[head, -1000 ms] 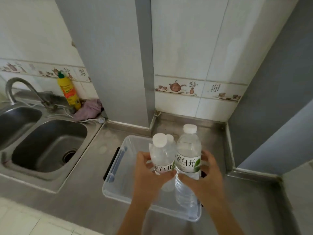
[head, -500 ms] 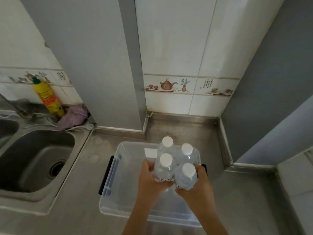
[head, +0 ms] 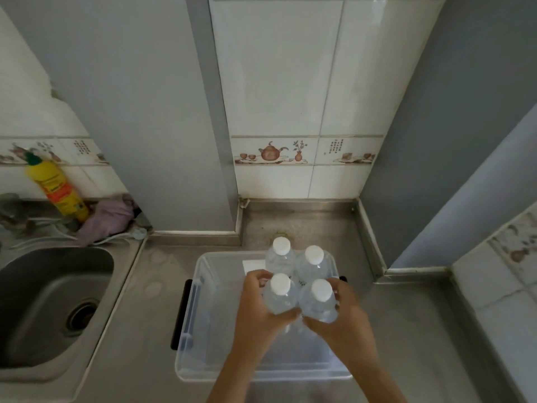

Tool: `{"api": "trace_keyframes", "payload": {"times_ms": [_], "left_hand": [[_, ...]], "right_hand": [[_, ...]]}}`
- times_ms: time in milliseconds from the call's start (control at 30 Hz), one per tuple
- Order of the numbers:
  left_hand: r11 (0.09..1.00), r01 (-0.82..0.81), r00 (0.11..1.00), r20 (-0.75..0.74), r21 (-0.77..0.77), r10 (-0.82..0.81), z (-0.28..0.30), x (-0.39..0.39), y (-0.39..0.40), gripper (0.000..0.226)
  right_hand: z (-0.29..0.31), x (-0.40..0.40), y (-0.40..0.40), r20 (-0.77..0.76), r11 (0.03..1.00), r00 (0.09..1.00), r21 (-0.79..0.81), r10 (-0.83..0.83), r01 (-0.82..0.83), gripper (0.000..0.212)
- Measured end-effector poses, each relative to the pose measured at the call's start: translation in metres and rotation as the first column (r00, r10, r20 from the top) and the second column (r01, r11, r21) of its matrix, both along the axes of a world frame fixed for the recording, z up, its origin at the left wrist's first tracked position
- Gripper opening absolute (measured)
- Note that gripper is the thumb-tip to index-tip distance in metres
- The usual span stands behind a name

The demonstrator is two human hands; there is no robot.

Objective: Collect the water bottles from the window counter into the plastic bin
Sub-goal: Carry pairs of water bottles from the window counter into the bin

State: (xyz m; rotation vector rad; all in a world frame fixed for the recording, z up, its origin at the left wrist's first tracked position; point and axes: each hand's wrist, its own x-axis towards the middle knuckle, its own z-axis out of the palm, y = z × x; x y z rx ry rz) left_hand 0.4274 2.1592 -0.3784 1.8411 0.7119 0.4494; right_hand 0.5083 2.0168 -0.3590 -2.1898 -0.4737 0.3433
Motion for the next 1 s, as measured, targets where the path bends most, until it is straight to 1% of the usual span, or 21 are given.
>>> {"api": "trace_keyframes", "payload": {"times_ms": [67,167,233,333,433,500,600,667,700,767,833,867,933,1000], "left_hand": [[0.993,0.054,0.998,0.025,0.100,-0.057,0.011,-0.001,0.001,0.069],[0.962,0.116,0.989,0.060,0.246,-0.134,0.031,-0.004,0.003,0.044],[0.933,0.144,0.983,0.064,0.331,-0.175,0.042,-0.007,0.004,0.036],[0.867,0.186,0.968,0.065,0.463,-0.243,0.055,-0.010,0.004,0.036],[0.790,0.218,0.954,0.045,0.573,-0.297,0.067,-0.011,0.002,0.038],[0.746,0.236,0.947,0.025,0.622,-0.321,0.073,-0.012,-0.002,0.042],[0.683,0.264,0.928,0.013,0.681,-0.372,0.085,-0.010,-0.012,0.041],[0.630,0.276,0.907,0.021,0.726,-0.421,0.093,-0.008,-0.022,0.040],[0.601,0.285,0.894,0.020,0.747,-0.448,0.098,-0.006,-0.029,0.040],[0.541,0.306,0.867,0.004,0.783,-0.498,0.107,-0.002,-0.044,0.042],[0.490,0.323,0.842,-0.010,0.809,-0.539,0.114,0.002,-0.065,0.045],[0.471,0.331,0.826,-0.010,0.818,-0.563,0.116,0.003,-0.077,0.045],[0.448,0.348,0.792,-0.002,0.824,-0.610,0.118,0.004,-0.102,0.045],[0.427,0.368,0.752,0.007,0.826,-0.660,0.119,0.002,-0.133,0.045]], "right_hand": [[0.007,-0.005,0.000,0.068,1.000,0.998,0.001,0.005,-0.005,0.070],[0.022,-0.010,-0.001,0.154,0.999,0.988,0.034,-0.034,0.029,0.062],[0.034,-0.013,-0.003,0.193,0.997,0.979,0.049,-0.059,0.051,0.057],[0.050,-0.023,-0.011,0.282,0.996,0.955,0.027,-0.094,0.090,0.050],[0.066,-0.039,-0.024,0.414,0.988,0.900,-0.011,-0.136,0.154,0.044],[0.072,-0.048,-0.035,0.475,0.981,0.868,-0.042,-0.147,0.189,0.041],[0.078,-0.060,-0.054,0.497,0.970,0.848,-0.046,-0.185,0.238,0.035],[0.080,-0.067,-0.069,0.495,0.958,0.845,-0.079,-0.202,0.275,0.048],[0.080,-0.070,-0.076,0.500,0.951,0.839,-0.087,-0.217,0.298,0.050],[0.084,-0.078,-0.093,0.523,0.933,0.812,-0.081,-0.260,0.351,0.040],[0.087,-0.086,-0.112,0.552,0.910,0.779,-0.079,-0.299,0.406,0.038],[0.088,-0.090,-0.124,0.550,0.893,0.770,-0.092,-0.323,0.440,0.039],[0.090,-0.098,-0.149,0.530,0.858,0.765,-0.128,-0.365,0.497,0.048],[0.091,-0.113,-0.180,0.527,0.822,0.742,-0.131,-0.416,0.554,0.052]]}}
